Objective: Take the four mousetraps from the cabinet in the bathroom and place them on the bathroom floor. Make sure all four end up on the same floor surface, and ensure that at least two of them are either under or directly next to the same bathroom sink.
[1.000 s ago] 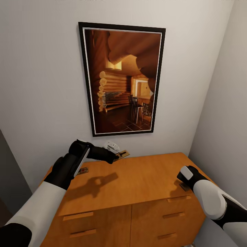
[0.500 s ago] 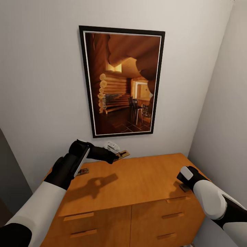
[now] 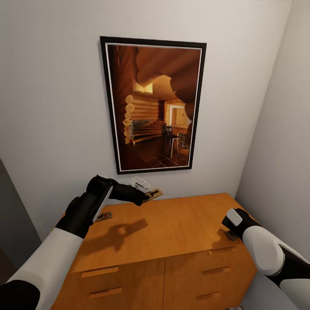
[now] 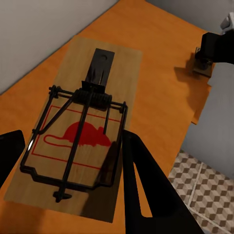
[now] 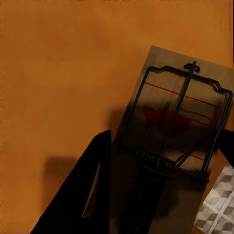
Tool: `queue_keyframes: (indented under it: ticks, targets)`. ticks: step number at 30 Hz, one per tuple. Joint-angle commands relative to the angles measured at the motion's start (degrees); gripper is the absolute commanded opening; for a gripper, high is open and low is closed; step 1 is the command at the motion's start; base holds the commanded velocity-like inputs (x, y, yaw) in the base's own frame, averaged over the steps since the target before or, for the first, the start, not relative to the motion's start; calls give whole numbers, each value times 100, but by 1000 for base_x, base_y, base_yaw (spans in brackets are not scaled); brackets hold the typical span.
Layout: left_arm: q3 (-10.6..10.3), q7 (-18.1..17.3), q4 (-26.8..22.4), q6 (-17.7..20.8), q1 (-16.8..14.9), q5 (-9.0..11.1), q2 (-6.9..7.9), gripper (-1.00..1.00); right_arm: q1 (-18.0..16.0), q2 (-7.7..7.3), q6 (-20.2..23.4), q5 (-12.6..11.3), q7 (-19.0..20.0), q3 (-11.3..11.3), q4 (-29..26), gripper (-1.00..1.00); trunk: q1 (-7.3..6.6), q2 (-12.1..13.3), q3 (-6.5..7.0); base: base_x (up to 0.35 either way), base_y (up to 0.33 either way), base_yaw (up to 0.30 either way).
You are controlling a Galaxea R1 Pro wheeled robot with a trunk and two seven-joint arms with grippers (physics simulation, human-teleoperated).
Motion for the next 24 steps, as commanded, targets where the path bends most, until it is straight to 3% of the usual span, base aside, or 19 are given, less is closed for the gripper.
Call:
queue_keyframes:
  ticks: [1,21,24]
  targets:
    - [-4,-58,-5,7,-7,-64,2,-100,-3,-1,22,-68,-20,33,-9,-100,-20,31,6,0,0,0]
    - [-4,-58,-5,7,-7,-35,2,-100,-5,-1,22,-69,-20,41,-13,-100,-458,832,365,0,0,0]
    - [-4,-58,-5,7,-7,-32,2,-100,-5,-1,22,-65,-20,41,-10,-100,-458,832,365,0,0,0]
